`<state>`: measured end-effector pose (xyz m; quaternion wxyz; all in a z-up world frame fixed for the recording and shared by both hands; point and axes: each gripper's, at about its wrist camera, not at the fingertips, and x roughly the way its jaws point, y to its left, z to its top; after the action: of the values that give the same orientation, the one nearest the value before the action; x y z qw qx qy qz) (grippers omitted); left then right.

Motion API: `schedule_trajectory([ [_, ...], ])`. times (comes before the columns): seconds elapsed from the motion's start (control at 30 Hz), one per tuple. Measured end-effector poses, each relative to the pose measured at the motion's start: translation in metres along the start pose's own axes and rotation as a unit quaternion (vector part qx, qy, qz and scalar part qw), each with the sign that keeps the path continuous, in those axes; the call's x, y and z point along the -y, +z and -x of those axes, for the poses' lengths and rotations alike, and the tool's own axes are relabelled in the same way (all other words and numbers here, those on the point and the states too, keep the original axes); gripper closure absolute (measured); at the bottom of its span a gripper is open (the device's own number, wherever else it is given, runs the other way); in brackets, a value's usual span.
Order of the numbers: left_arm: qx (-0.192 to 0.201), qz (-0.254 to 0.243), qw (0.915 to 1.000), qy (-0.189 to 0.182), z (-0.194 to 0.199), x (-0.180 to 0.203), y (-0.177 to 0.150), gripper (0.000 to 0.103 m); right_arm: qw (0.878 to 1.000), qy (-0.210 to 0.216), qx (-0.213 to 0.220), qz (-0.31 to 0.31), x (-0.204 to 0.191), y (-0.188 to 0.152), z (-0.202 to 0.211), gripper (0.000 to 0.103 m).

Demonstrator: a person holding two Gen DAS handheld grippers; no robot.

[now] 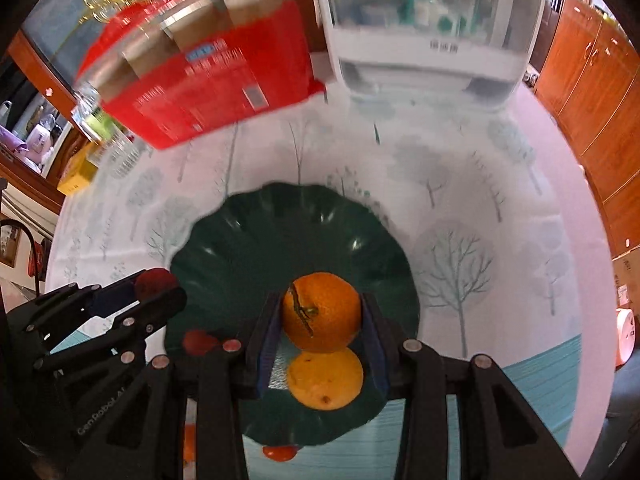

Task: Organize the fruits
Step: 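Carry the lychee in the left gripper while the right carries the mandarin to the green plate, then release the lychee with the left gripper while the right releases the mandarin onto the green plate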

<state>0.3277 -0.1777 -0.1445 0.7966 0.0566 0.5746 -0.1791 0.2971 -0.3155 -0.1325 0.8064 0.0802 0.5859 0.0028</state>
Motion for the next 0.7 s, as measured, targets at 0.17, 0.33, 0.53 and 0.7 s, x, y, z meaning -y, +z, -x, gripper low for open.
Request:
schedule_trajectory([
  [0.17,-0.025,0.005,0.9996,0.006,-0.033,0.002,-0.003,0.073,1.000,0.002,-0.019,-0.006,0.008,-0.003,-0.029,0.064],
  [0.33,-0.037,0.003,0.9993,0.012,-0.053,0.002,-0.005,0.073,1.000,0.002,-0.028,-0.007,0.011,-0.004,-0.045,0.064],
  [0.53,-0.036,0.002,0.9993,0.013,-0.059,0.001,-0.004,0.073,1.000,0.002,-0.031,-0.005,0.009,-0.001,-0.055,0.063],
  [0.7,-0.039,-0.003,0.9991,0.014,-0.063,0.001,-0.003,0.071,0.999,-0.011,-0.030,0.007,0.003,-0.002,-0.061,0.063],
])
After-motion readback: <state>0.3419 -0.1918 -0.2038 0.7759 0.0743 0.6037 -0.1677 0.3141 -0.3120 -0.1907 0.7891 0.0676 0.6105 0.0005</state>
